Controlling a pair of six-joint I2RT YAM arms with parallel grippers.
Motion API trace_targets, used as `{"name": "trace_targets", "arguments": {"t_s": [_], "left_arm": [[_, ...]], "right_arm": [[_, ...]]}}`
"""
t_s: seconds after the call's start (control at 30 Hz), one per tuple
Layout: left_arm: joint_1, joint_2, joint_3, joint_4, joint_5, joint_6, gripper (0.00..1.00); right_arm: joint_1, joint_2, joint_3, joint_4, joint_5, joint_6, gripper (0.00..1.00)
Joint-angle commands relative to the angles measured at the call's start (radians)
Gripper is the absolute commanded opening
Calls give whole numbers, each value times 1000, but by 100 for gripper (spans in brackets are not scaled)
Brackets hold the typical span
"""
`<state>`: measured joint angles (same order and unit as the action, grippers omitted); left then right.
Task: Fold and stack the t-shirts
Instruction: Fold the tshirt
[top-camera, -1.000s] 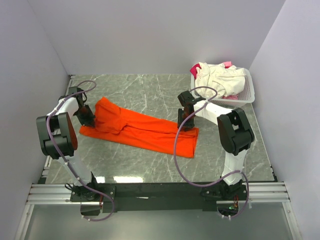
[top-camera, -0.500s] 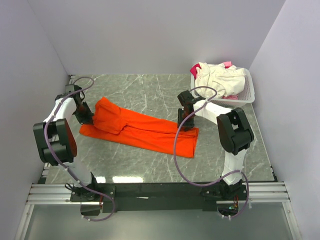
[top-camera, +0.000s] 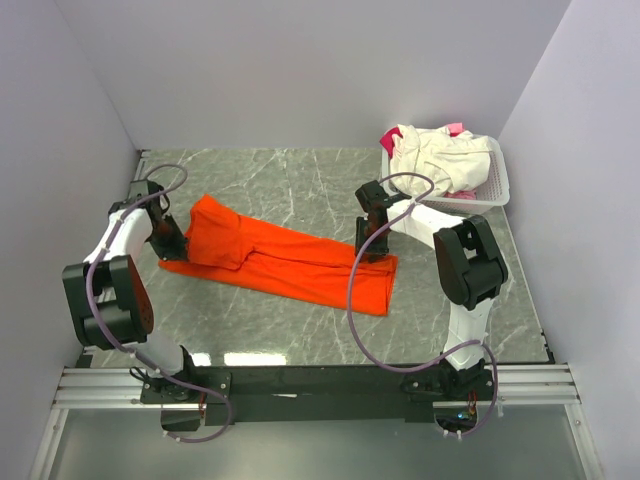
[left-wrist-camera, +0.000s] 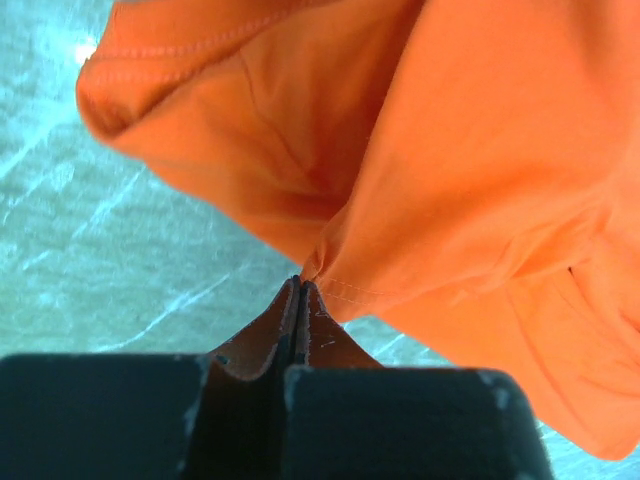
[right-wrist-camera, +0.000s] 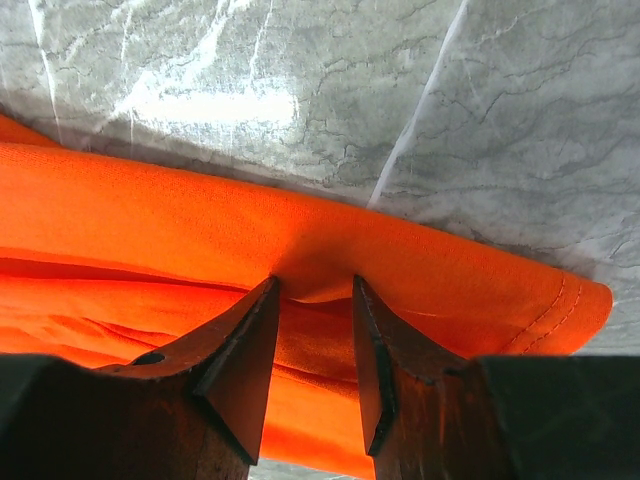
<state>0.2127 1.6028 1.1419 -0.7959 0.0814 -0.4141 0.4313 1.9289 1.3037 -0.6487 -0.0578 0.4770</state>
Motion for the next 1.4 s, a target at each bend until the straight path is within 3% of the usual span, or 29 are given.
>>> {"name": "trace_targets", "arguments": {"t_s": [0.0,0.6,0.7,0.73,0.83,1.07,1.37], "left_arm": [[-4,-70,-28,-6,-9,-26,0],[-4,-135,-146,0,-29,-69,1],[-3,-138,-143,0,-26,-71,18],[-4,-139,-133,0,-28,-72,35],[-4,-133,-78,-14,-26,-71,54],[-3,-3,169,-2,11,-65,62],[-3,323,465,124,101,-87,63]], "right_arm": [[-6,55,-21,4,-2,-15,42],[-6,44,-57,12,-8,-23,42],[-6,36,-55,9,-4,-26,42],[-6,30,-54,3,-1,-28,42],[-6,1,-54,-6,13,-23,42],[-14,-105,-95,-23,56,-6,44],[-43,-165,-202,-16,110,6,44]]}}
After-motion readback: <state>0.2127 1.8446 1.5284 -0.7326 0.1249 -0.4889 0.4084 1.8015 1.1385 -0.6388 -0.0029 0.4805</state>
